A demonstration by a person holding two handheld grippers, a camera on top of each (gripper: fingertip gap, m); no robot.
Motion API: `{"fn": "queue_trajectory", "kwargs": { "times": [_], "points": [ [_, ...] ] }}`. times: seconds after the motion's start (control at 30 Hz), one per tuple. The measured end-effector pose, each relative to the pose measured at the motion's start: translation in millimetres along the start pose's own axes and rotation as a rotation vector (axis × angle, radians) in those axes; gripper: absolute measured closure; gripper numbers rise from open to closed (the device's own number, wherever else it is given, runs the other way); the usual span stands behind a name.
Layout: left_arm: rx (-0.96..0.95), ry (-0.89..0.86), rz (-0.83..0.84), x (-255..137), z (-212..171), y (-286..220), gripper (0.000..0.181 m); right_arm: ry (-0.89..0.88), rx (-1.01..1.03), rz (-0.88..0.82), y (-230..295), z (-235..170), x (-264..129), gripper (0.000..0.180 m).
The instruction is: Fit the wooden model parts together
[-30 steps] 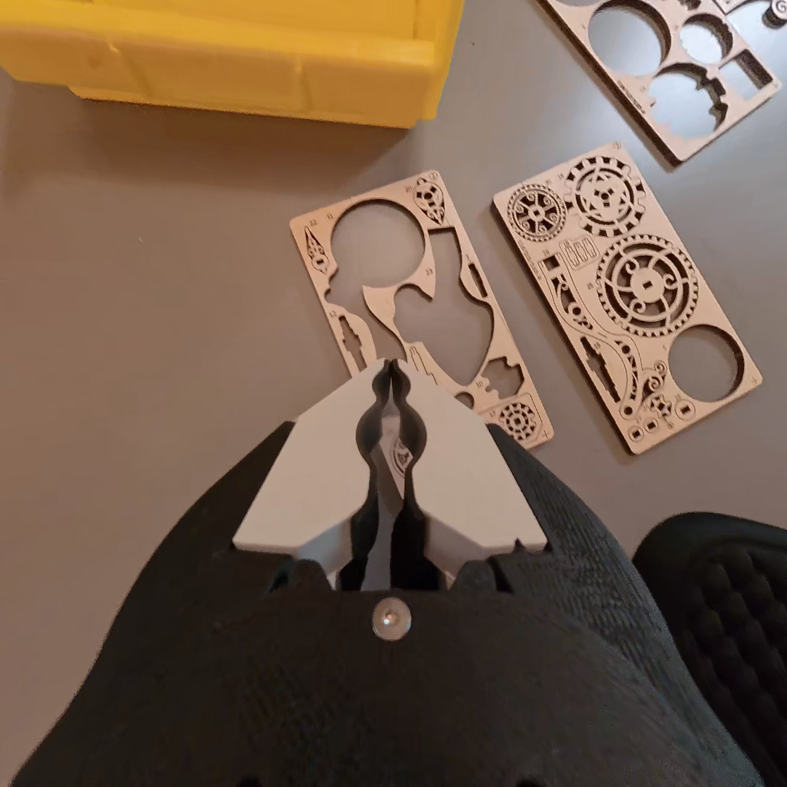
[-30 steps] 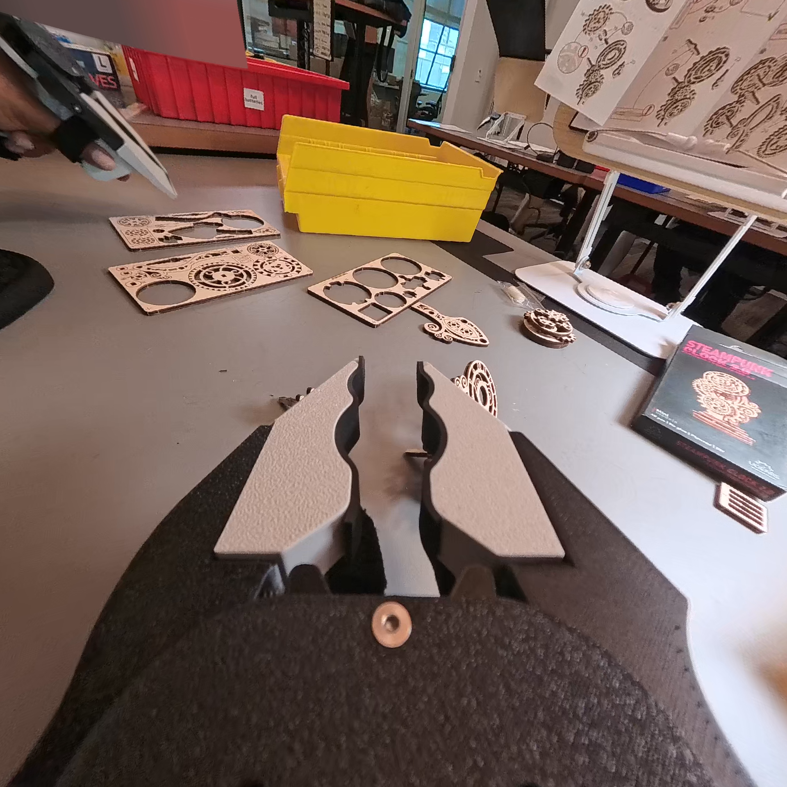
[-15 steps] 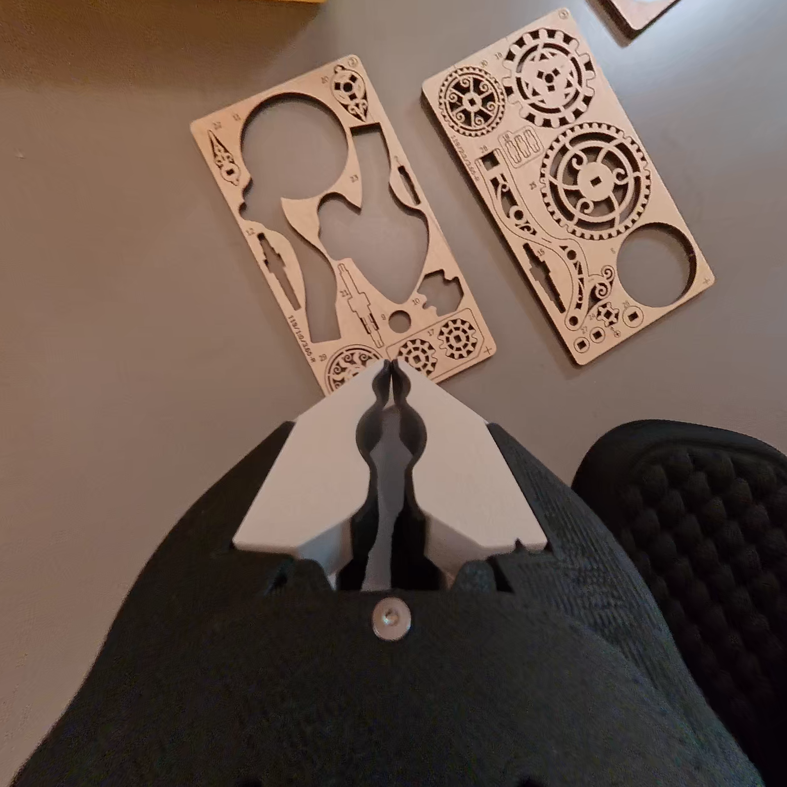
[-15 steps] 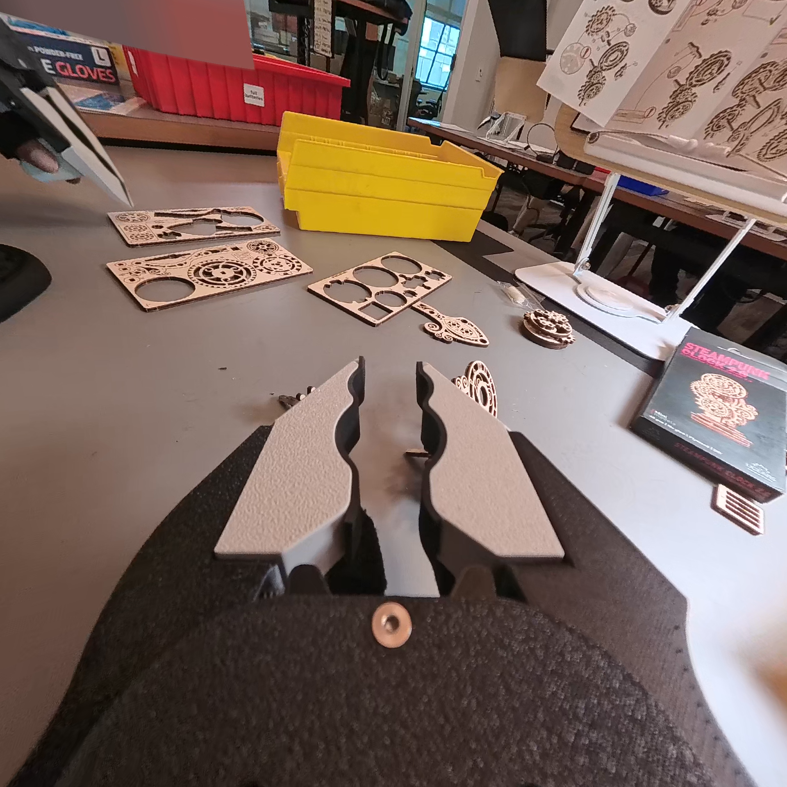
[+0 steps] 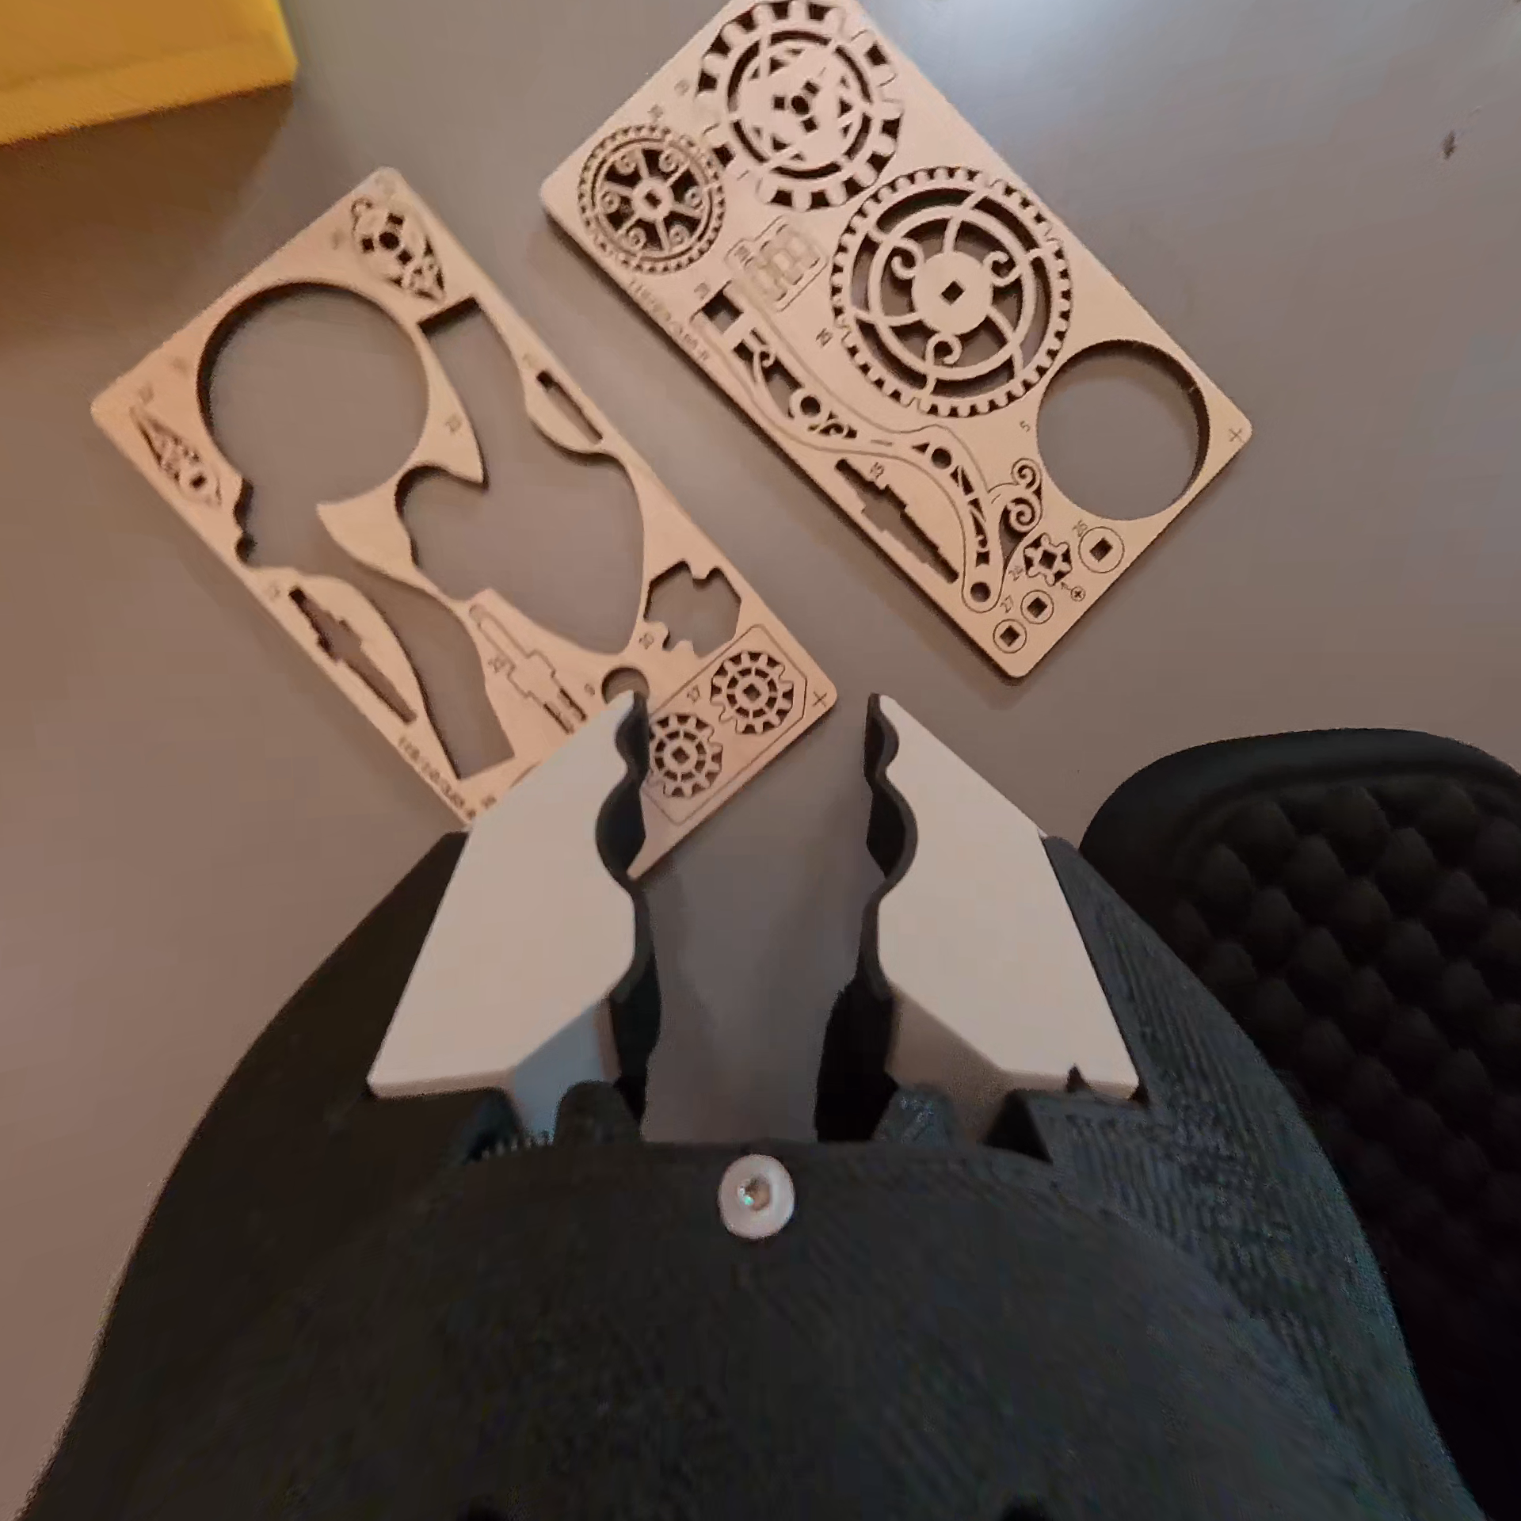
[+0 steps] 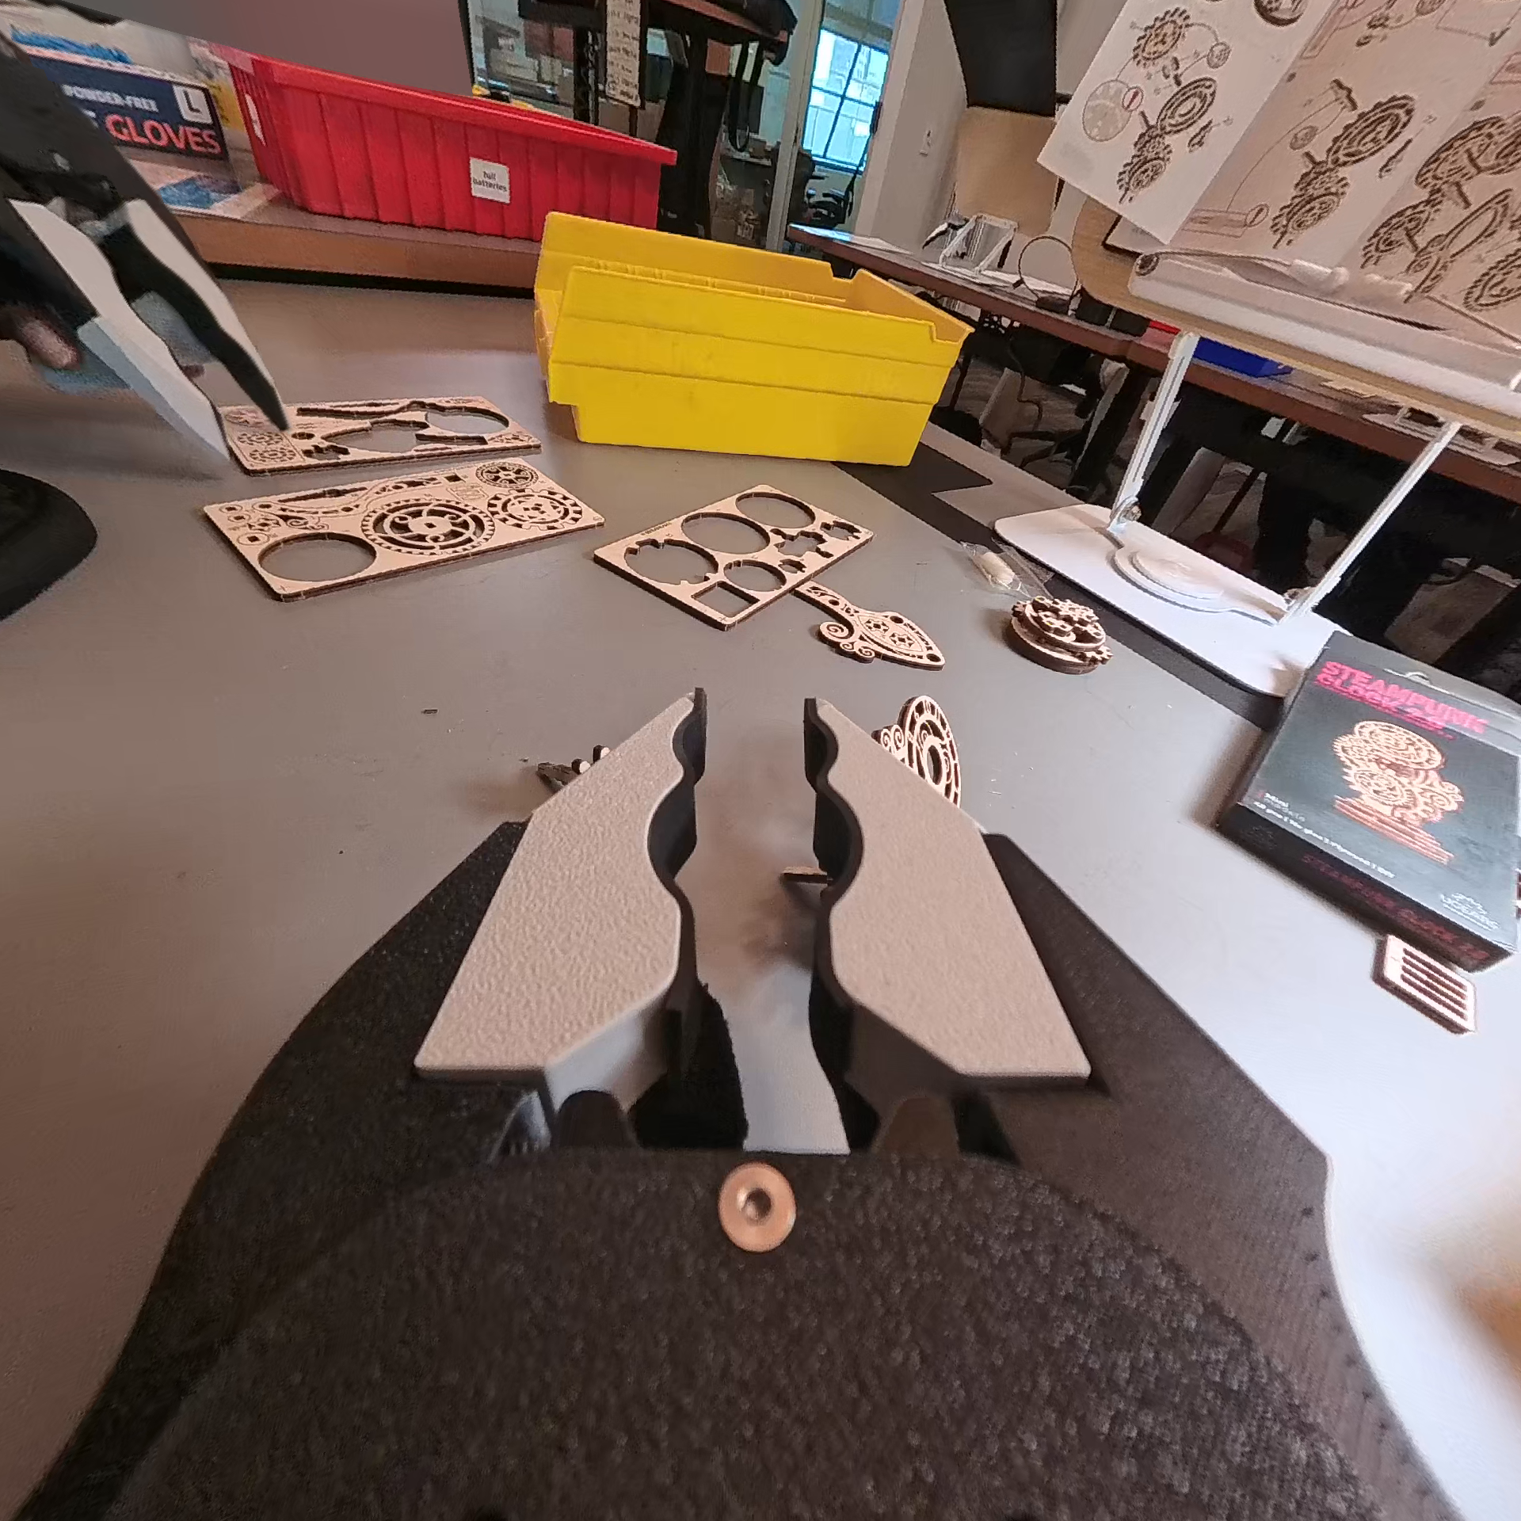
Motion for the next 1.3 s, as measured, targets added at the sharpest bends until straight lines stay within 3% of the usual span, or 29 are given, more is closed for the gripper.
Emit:
{"fn": "queue_trajectory", "kwargs": {
  "times": [0.03,0.17,0.4,0.6,0.73,0.9,1.0,1.07,1.3],
  "points": [
    [0.025,0.008,-0.016,1.1,2.6,0.4,0.129,0.000,0.000,0.000,0.0,0.0,-0.1,0.158],
    [0.133,0.080,-0.071,1.7,7.5,9.4,0.124,0.002,0.000,-0.004,-0.5,-0.3,-0.7,0.159],
    [0.422,0.215,-0.223,6.6,11.0,19.2,0.101,0.005,0.007,-0.010,-2.0,-0.8,-1.1,0.159],
    [0.603,0.274,-0.200,10.7,15.5,26.1,0.117,0.008,0.011,-0.019,-3.1,-1.0,-0.8,0.159],
    [0.663,0.286,-0.184,12.0,19.3,22.0,0.118,0.009,0.015,-0.020,-3.5,-1.1,-0.8,0.159],
    [0.656,0.310,-0.224,16.2,22.8,21.4,0.116,0.010,0.002,-0.015,-1.8,-1.0,-0.7,0.159],
    [0.642,0.330,-0.233,17.1,23.8,22.2,0.120,0.016,-0.012,-0.015,-0.6,-1.5,-1.1,0.159],
    [0.650,0.349,-0.228,16.1,24.2,21.0,0.136,0.018,-0.017,-0.017,-0.3,-1.8,-1.6,0.159],
    [0.619,0.306,-0.201,15.8,23.2,10.9,0.136,0.011,-0.030,-0.007,3.1,-0.2,-3.1,0.159]
  ]
}}
Point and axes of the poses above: each gripper's, where its closed fingertips meet, x out along the fingers, z out of its top, y = z × x across the jaws, the point moved 6 cm from there along -x, back along the fingers, and after that the axes turned 1 degree about -y, right-handed, at the moved point
